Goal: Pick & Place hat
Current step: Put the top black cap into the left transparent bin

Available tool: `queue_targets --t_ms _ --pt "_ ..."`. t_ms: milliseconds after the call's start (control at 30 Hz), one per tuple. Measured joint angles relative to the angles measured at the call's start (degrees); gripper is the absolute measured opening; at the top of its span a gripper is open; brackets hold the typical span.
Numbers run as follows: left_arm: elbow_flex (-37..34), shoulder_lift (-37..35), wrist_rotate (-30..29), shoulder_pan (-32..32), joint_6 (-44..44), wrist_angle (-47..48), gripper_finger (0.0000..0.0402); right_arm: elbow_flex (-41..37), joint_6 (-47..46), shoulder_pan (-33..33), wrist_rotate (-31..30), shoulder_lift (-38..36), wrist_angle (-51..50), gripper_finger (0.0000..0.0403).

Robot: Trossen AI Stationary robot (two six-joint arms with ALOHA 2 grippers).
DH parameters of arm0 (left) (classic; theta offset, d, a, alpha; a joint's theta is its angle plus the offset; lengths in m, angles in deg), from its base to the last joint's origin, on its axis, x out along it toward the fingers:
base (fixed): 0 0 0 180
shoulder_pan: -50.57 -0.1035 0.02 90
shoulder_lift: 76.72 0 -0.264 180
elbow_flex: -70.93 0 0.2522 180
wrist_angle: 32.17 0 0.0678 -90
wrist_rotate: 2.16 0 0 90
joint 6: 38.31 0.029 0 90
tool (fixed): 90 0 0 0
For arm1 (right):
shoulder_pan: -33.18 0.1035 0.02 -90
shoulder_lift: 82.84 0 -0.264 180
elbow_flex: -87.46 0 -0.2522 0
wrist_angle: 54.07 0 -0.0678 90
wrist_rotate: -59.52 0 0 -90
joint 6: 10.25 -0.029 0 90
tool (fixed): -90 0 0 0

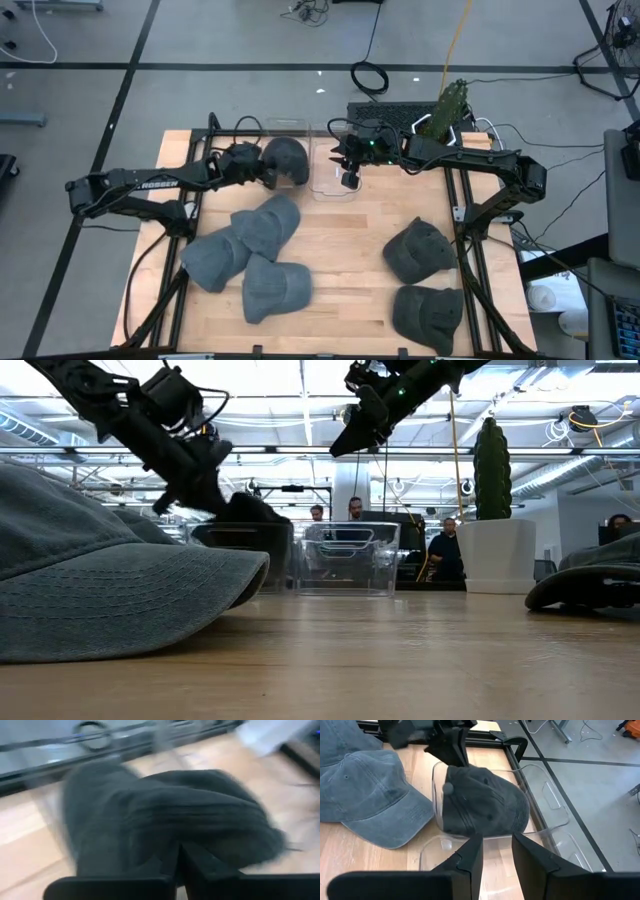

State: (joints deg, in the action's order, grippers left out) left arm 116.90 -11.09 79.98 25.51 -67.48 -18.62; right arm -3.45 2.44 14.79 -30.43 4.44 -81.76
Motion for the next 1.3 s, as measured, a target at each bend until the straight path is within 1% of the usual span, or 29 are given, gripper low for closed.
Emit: queue_targets --t_ms 67,167,300,500,733,867,933,1000,1033,1100,1167,1233,1300 --pt "0.02 -0.03 2.22 0.04 -1.67 -1.03 0.0016 -0.01 0.00 0.00 0.00 0.00 0.00 0.0091" --pt "0.02 0.00 2.35 0.00 -5.17 1.09 0.0005 0.01 0.00 0.00 0.00 0.00 0.00 0.0091" --pt "0.02 0.02 1.94 0.05 -6.89 1.91 0.0015 -0.01 0.00 0.00 0.00 0.00 0.01 0.0091" --pt "0.02 -0.07 2.02 0.77 -6.97 -1.81 0.0005 0.01 0.00 0.00 0.00 0.00 0.07 0.0091" --pt "0.00 -1.60 1.15 0.68 -6.23 2.88 0.0003 0.01 0.02 0.00 0.00 0.00 0.07 0.0091" --pt "0.40 -5.56 -1.06 0.73 -3.96 2.07 0.0002 -0.01 0.04 0.00 0.00 0.00 0.03 0.0091" --pt "1.51 -7.31 -1.40 0.70 -2.49 4.66 0.0002 0.00 0.07 0.00 0.00 0.00 0.00 0.0091" --pt "2.76 -7.98 -2.18 0.70 -2.42 11.40 0.0001 0.01 0.04 0.00 0.00 0.00 0.00 0.0091" --pt "3.15 -7.96 -3.29 0.70 -2.67 14.66 0.0001 0.00 0.05 0.00 0.00 0.00 0.00 0.0091" --pt "3.26 -7.64 -6.05 0.66 -3.39 18.24 0.0001 0.01 0.09 0.00 0.00 0.00 0.00 0.0091" --pt "2.88 -6.37 -7.32 0.70 -4.66 18.13 0.0001 0.01 0.05 0.00 0.00 0.00 0.02 0.0091" --pt "2.39 -4.66 -7.26 0.71 -5.27 18.86 0.0001 0.01 0.04 0.00 0.00 0.00 0.36 0.0091" --pt "2.45 -2.61 -7.20 0.79 -5.31 17.38 0.0001 0.01 0.04 0.00 0.00 0.00 0.42 0.0091"
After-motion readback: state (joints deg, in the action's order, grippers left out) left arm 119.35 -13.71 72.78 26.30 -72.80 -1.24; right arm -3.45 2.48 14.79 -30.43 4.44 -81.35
